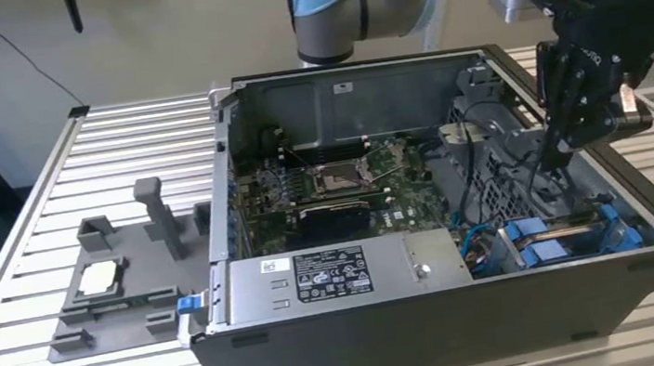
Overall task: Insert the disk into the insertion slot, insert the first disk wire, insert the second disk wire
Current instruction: 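Insert the second disk wire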
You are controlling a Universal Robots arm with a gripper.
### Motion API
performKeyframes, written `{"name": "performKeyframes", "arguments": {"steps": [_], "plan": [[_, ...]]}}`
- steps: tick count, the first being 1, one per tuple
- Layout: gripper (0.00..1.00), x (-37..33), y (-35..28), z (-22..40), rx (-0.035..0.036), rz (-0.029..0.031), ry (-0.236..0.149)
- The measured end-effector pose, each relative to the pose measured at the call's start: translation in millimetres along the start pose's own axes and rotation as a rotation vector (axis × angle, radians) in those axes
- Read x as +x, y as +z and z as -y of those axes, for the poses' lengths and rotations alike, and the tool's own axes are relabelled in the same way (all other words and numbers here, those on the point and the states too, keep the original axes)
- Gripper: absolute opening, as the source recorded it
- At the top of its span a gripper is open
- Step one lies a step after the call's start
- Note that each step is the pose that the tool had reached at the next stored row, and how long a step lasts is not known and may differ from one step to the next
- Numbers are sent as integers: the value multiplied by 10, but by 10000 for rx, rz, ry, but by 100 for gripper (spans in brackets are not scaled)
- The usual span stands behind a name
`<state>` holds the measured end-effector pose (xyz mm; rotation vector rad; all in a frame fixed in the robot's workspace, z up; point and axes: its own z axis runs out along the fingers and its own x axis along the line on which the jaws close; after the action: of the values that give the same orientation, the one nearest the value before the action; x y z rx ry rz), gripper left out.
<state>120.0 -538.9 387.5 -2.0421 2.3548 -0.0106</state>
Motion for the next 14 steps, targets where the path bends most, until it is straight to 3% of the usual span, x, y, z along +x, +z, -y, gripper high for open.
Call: {"name": "performKeyframes", "arguments": {"steps": [1,5,11,12,13,14], "plan": [[16,6,6,-37,71,13,-1],[16,14,19,-54,165,23,-31],[16,50,71,-52,175,31,-206],[16,88,116,-48,173,35,-328],[16,217,170,-30,173,42,-424],[16,231,177,-28,179,45,-429]]}}
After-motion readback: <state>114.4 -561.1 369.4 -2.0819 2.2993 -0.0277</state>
